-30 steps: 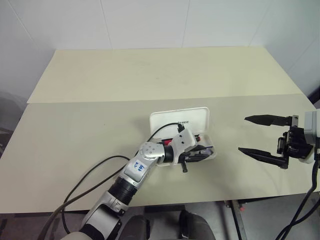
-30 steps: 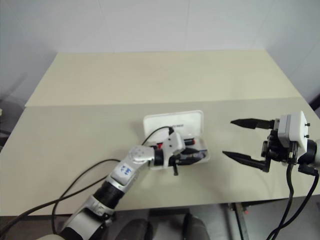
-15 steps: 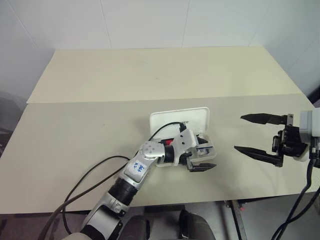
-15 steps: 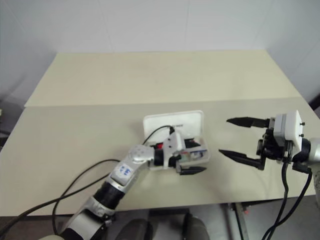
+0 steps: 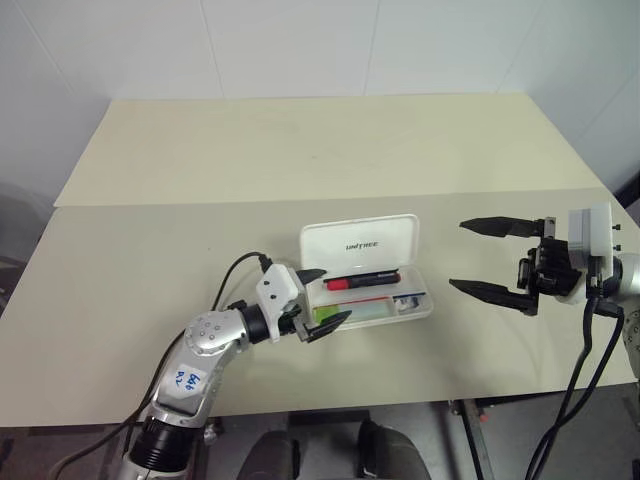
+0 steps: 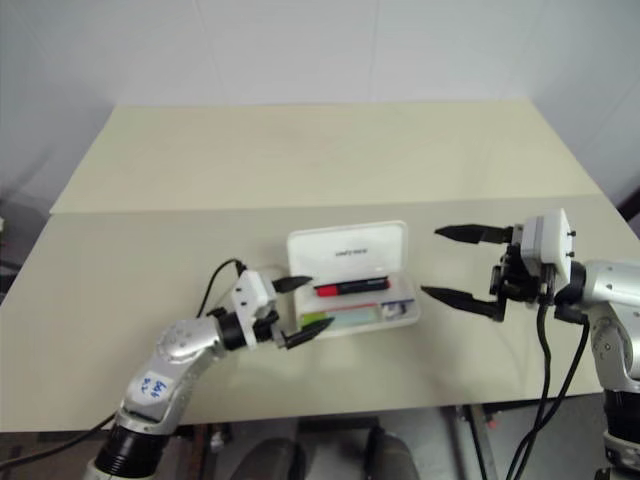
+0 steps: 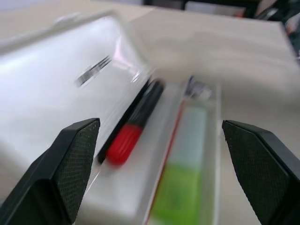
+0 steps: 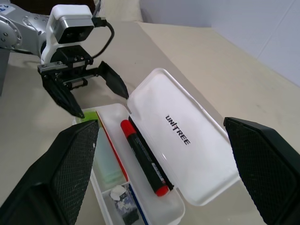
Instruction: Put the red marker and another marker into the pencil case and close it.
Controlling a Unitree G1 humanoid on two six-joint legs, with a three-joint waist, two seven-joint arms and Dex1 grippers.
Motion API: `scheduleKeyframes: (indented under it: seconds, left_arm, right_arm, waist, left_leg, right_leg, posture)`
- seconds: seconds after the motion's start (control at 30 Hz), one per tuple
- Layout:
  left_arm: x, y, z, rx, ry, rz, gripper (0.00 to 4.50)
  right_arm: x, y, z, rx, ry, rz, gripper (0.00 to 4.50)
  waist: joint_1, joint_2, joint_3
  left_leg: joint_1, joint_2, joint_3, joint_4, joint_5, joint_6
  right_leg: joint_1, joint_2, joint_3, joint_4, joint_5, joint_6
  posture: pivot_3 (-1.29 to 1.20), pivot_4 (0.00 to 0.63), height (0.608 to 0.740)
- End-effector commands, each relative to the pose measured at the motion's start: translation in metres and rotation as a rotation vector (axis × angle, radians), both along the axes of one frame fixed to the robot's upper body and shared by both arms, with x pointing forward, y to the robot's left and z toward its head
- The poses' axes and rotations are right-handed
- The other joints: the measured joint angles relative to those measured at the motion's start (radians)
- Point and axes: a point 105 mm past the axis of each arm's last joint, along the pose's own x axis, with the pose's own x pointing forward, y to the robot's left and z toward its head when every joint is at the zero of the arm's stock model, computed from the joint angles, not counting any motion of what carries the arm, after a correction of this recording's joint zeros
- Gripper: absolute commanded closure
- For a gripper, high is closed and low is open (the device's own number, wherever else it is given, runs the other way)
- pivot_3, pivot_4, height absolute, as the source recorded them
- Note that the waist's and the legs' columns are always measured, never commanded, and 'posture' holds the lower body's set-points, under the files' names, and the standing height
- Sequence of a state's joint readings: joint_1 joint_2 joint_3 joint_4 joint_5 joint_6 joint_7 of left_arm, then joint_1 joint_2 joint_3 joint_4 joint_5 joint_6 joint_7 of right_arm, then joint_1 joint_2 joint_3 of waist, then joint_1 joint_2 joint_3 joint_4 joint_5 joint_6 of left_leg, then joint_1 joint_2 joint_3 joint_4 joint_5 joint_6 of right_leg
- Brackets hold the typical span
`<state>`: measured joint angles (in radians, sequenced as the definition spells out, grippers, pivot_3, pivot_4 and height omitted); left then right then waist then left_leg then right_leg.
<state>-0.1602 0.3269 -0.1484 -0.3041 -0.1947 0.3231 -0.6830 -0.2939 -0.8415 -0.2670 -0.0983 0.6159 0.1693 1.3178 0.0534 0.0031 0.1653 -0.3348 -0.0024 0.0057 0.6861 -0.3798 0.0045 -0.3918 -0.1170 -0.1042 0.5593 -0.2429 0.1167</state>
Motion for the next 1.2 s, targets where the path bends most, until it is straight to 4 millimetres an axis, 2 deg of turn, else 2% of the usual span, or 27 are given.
scheduleKeyframes:
  seconds: [0.03,0.2,0.3,0.57,0.67,0.8,0.93,1.2]
  left_arm:
    - [-0.004,-0.006,0.012,-0.015,-0.048,-0.028,0.03]
    - [-0.005,-0.007,0.014,-0.038,-0.042,-0.026,0.03]
    - [-0.009,-0.006,0.011,-0.057,-0.028,0.003,0.63]
    - [-0.006,0.007,0.014,-0.165,-0.027,0.171,3.50]
    - [0.006,0.025,0.020,-0.209,-0.060,0.300,4.48]
    - [0.021,0.048,0.026,-0.268,-0.080,0.463,4.48]
    - [0.035,0.066,0.020,-0.229,-0.044,0.600,4.48]
    - [0.058,0.050,0.012,-0.183,0.017,0.567,4.48]
  right_arm:
    - [0.001,0.004,0.009,-0.001,-0.044,0.030,0.00]
    - [-0.001,0.003,0.012,-0.016,-0.029,0.039,0.00]
    - [-0.006,-0.001,0.011,-0.034,0.010,0.033,0.00]
    - [-0.013,-0.005,0.016,-0.062,0.054,0.033,0.00]
    - [-0.013,-0.007,0.019,-0.068,0.047,0.028,0.00]
    - [-0.011,-0.010,0.020,-0.072,0.035,0.024,0.00]
    - [-0.007,-0.006,0.020,-0.067,0.015,0.034,0.00]
    - [0.001,-0.001,0.018,-0.049,-0.013,0.038,0.00]
  waist:
    - [-0.001,0.000,0.000]
    - [-0.003,0.000,0.000]
    - [-0.004,0.000,0.000]
    - [-0.002,0.000,0.000]
    - [-0.004,0.000,0.000]
    - [-0.003,0.000,0.000]
    - [-0.001,0.000,0.000]
    - [-0.002,0.000,0.000]
  left_leg:
    - [0.000,0.000,0.000,0.000,0.000,0.000]
    - [0.000,0.000,0.001,0.000,0.000,0.000]
    - [0.000,0.001,0.002,0.000,0.000,0.000]
    - [0.001,0.001,-0.001,0.000,0.000,0.001]
    - [0.001,0.001,-0.002,0.000,0.000,0.000]
    - [0.001,0.001,-0.001,0.000,0.000,0.001]
    - [0.000,0.000,-0.001,0.000,0.000,0.001]
    - [0.000,-0.001,0.004,0.000,0.000,0.000]
  right_leg:
    - [0.000,0.000,0.000,0.000,0.000,0.000]
    - [0.000,0.001,-0.001,0.000,0.000,0.000]
    - [0.000,0.000,-0.001,0.000,0.000,0.000]
    - [0.000,0.000,0.000,0.000,0.000,0.000]
    - [0.000,0.000,0.000,0.000,0.001,-0.001]
    - [0.000,0.000,0.000,0.000,0.001,-0.001]
    - [0.000,0.000,0.000,0.000,0.001,-0.001]
    - [0.000,0.001,-0.001,0.000,0.001,-0.001]
  posture:
    - [0.00,0.150,0.740]
    - [0.00,0.150,0.740]
    - [0.00,0.150,0.740]
    - [0.00,0.150,0.740]
    - [0.00,0.150,0.740]
    - [0.00,0.150,0.740]
    - [0.00,0.150,0.740]
    - [0.00,0.150,0.740]
